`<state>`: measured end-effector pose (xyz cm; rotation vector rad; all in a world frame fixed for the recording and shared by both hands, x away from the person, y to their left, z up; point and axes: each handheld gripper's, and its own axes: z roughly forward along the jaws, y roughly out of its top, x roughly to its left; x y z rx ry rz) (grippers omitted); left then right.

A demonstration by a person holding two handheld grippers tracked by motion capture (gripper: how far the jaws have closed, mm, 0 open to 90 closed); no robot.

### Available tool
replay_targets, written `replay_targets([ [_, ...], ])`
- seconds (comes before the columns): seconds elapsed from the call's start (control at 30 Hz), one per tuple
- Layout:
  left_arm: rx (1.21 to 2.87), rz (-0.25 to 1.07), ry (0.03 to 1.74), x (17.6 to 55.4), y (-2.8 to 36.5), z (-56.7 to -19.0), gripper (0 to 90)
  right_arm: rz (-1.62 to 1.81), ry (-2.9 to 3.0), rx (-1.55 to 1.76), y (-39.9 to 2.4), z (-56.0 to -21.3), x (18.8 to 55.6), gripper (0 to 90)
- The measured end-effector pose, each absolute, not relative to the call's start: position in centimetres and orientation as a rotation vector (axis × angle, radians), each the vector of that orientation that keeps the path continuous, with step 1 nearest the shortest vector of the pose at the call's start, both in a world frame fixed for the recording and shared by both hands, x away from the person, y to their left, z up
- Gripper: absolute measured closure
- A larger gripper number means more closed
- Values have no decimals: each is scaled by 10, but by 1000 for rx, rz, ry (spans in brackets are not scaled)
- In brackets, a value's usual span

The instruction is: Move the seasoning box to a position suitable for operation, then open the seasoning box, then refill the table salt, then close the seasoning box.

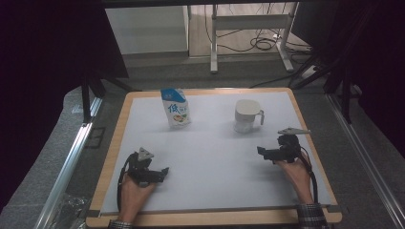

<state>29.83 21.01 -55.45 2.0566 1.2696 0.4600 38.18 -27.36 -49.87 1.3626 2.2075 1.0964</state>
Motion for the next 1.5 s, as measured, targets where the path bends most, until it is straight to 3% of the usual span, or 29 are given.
replay_targets([
  [0.4,2055,460,1270,298,210,-555,25,1077,2200,1329,-260,-492,390,7],
  [0.63,2054,460,1270,298,210,-555,26,1056,2125,1332,-260,-490,402,135],
  [0.93,2050,460,1272,298,210,-555,25,930,2125,1311,-256,-495,414,193],
  [1.1,2051,461,1271,298,210,-555,26,931,2107,1311,-254,-495,423,288],
  [1.5,2052,460,1271,298,210,-555,25,949,2102,1317,-253,-496,438,316],
])
